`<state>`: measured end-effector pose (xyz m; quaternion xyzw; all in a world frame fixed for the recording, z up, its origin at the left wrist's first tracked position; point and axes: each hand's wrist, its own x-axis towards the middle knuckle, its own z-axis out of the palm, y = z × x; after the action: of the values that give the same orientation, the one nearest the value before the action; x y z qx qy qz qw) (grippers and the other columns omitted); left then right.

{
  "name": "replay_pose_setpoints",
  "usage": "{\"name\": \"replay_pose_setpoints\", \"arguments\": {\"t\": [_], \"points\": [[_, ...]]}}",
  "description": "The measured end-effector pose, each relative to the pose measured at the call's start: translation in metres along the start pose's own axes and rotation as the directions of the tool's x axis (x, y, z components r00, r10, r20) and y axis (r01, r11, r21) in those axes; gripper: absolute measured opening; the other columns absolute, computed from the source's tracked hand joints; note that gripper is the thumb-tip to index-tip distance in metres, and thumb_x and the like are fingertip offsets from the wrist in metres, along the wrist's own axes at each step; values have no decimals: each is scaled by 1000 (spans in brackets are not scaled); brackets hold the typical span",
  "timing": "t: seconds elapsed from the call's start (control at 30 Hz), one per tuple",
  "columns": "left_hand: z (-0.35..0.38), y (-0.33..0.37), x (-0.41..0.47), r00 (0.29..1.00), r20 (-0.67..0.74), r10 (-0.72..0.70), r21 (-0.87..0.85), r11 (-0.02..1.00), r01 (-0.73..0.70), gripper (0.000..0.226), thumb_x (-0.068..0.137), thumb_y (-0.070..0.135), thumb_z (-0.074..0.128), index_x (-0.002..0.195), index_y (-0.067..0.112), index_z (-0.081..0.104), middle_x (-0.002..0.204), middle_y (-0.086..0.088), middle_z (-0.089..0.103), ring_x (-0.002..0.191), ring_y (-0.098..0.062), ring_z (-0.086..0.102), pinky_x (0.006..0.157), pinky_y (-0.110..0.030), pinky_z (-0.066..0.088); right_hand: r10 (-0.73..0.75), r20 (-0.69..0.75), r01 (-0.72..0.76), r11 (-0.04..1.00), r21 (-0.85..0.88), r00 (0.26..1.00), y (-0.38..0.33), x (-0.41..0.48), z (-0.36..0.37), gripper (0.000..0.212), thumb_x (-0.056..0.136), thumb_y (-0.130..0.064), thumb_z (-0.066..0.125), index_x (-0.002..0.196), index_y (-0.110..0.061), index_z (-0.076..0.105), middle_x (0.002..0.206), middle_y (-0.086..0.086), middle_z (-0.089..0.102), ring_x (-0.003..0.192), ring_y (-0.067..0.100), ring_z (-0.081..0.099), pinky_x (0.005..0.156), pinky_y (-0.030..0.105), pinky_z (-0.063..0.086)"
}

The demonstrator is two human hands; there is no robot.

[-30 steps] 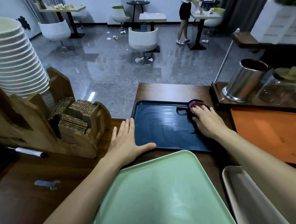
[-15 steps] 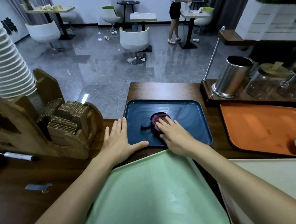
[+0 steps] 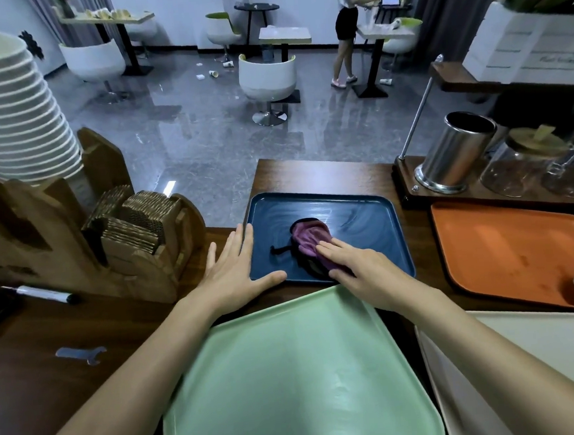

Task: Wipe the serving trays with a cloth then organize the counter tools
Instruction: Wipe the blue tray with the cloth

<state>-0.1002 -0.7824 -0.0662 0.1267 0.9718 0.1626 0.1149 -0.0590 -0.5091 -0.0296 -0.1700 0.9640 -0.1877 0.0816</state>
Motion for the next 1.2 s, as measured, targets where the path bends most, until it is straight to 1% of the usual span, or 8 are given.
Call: {"name": "replay_pose_setpoints", "arguments": {"t": [0.2, 0.33, 0.47, 0.67, 0.8, 0.9, 1.03, 1.2], "points": [[-2, -3, 2, 999, 35, 29, 19, 999, -30, 129, 70, 98, 33, 159, 23, -23, 168, 2, -25, 154, -10, -21, 125, -48, -14, -46, 23, 44, 997, 70, 999, -14, 22, 10, 54, 103, -14, 45, 151, -38, 43, 160, -19, 32, 152, 6, 18, 120, 35, 25], [1, -6, 4, 1000, 7, 28, 4, 1000, -28, 142, 57, 106, 26, 161, 20, -19, 170, 3, -20, 155, -7, -18, 126, -47, -12, -147, 37, 143, 983, 112, 988, -38, 38, 22, 54, 99, -10, 44, 145, -37, 53, 155, -17, 42, 151, 7, 25, 118, 39, 30], [1, -4, 5, 1000, -5, 7, -5, 1000, -7, 140, 62, 104, 32, 161, 18, -17, 170, 3, -16, 155, -7, -16, 126, -47, -10, -151, 21, 148, 985, 83, 988, -29, 27, 19, 55, 98, -9, 43, 143, -39, 53, 154, -21, 43, 149, 3, 25, 116, 34, 31], [-2, -2, 1, 1000, 10, 1, -28, 1000, -1, 136, 66, 101, 37, 160, 22, -21, 170, 4, -18, 155, -7, -17, 126, -47, -13, -21, -11, 22, 999, 25, 1000, 16, -18, -1, 60, 96, -8, 44, 147, -40, 48, 154, -25, 38, 149, -3, 21, 119, 27, 28], [0, -2, 2, 1000, -3, -11, -31, 999, 11, 130, 69, 101, 28, 160, 23, -20, 169, 7, -18, 155, -6, -16, 126, -47, -11, 106, -72, -109, 993, -48, 992, 46, -49, -7, 55, 102, -15, 41, 152, -39, 41, 158, -26, 31, 150, -2, 18, 117, 32, 34], [1, 1, 3, 999, -27, -27, -30, 999, 26, 119, 75, 96, 23, 161, 23, -17, 170, 7, -16, 155, -7, -14, 127, -47, -10, 128, -90, -137, 986, -96, 988, 48, -52, -1, 52, 106, -15, 38, 155, -32, 36, 162, -18, 29, 153, 7, 18, 119, 25, 21], [2, 1, 4, 999, -37, -35, -16, 999, 34, 116, 80, 90, 32, 162, 23, -15, 171, 7, -12, 155, -6, -13, 127, -46, -10, 188, -98, -205, 955, -212, 977, 56, -40, 4, 54, 106, -16, 32, 158, -27, 25, 165, -10, 24, 154, 16, 17, 124, 39, 8], [2, 2, 3, 998, -45, -34, -19, 999, 33, 114, 82, 88, 36, 163, 23, -13, 171, 8, -10, 155, -6, -13, 127, -46, -11, 256, -135, -285, 918, -276, 957, 68, -11, -7, 53, 107, -20, 32, 159, -24, 21, 166, -7, 22, 154, 17, 17, 124, 43, 5]]}}
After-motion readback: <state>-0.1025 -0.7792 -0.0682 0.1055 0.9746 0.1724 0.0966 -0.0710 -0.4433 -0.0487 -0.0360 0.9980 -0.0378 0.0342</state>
